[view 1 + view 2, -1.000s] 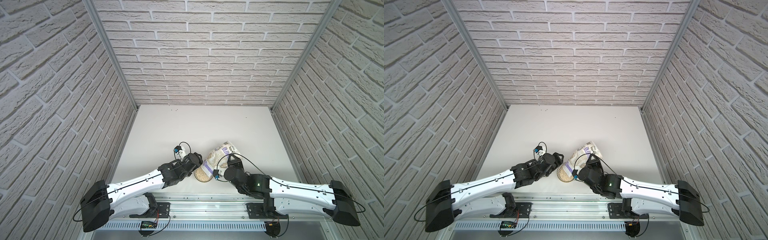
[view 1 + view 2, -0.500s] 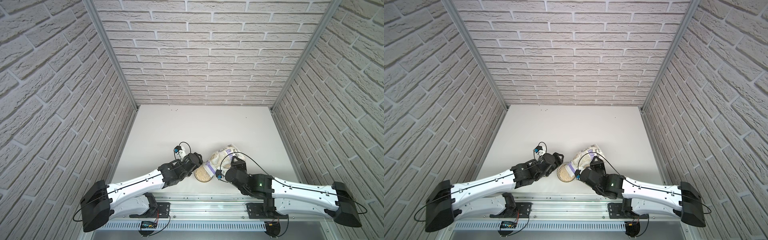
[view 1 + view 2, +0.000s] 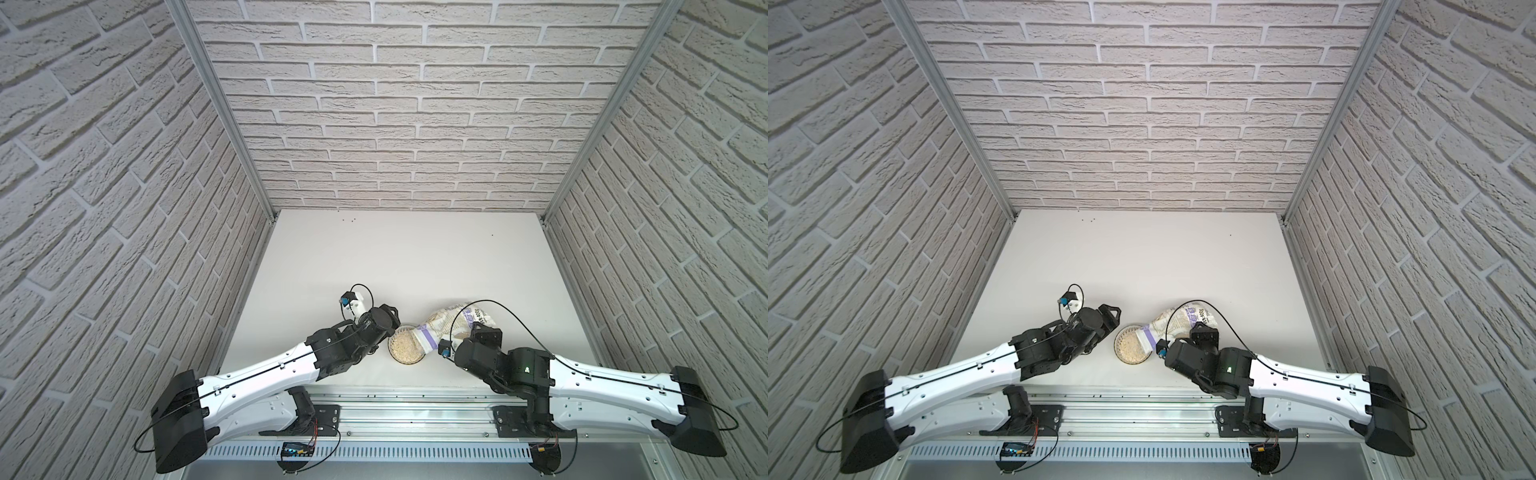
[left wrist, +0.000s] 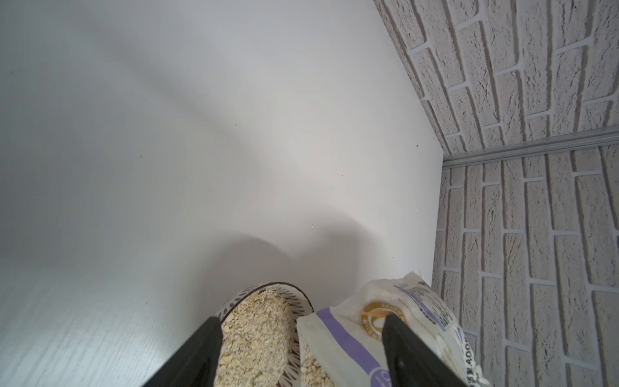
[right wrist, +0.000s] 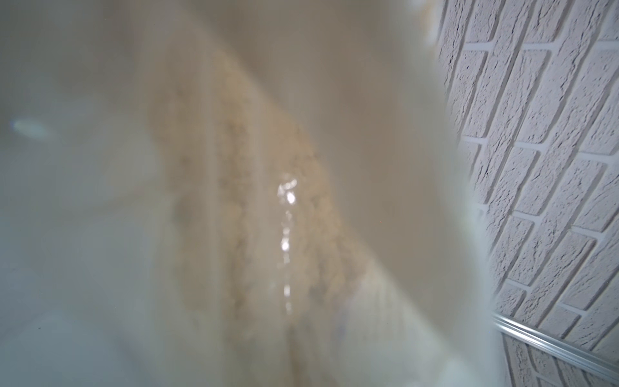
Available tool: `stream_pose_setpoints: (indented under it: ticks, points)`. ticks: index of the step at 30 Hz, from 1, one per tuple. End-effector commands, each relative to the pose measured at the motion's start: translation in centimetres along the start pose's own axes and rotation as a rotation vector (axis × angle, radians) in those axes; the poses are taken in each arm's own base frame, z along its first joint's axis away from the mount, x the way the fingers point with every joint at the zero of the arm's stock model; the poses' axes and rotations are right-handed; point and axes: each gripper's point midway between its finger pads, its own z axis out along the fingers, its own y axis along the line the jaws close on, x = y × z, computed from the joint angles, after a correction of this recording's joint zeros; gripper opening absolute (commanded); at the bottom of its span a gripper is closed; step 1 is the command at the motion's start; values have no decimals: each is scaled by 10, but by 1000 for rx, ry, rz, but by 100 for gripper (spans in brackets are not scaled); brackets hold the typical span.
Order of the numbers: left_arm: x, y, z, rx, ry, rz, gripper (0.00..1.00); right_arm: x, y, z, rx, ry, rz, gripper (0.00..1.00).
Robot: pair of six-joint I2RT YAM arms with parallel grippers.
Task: Pour the oats into the breakfast bowl
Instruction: Pour the oats into the bowl, then place the oats bag at the center of the board.
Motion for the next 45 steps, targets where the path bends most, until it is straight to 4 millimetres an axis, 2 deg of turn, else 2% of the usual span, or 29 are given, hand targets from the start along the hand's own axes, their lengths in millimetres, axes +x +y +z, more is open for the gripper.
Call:
stream_pose_setpoints:
  ticks: [1, 7, 15, 21, 26, 33, 35, 40, 45]
  points:
    - [-15, -8, -9, 14, -58, -4, 78, -9, -43, -14, 108, -38, 262, 4]
    - [-23, -7, -15, 12, -83, 4, 78, -10, -43, -14, 68, -57, 358, 3]
    - [-48, -3, -33, -15, -177, 39, 78, -20, -59, -27, 16, -172, 538, 4]
    - [-74, 0, -54, -38, -281, 62, 78, -28, -79, -35, 9, -250, 706, 3]
    - [-86, 3, -64, -49, -327, 66, 78, -36, -107, -36, 7, -352, 970, 3]
    - [-84, 1, -59, -45, -316, 76, 79, -54, -136, -27, -64, -624, 1446, 3]
    - [-82, 0, -57, -41, -310, 80, 79, -56, -139, -22, -74, -703, 1540, 3]
    - [-79, -1, -51, -47, -299, 78, 79, -56, -134, -1, -38, -786, 1658, 3]
    - [-73, 0, -42, -56, -275, 78, 79, -66, -118, 24, -42, -752, 1630, 3]
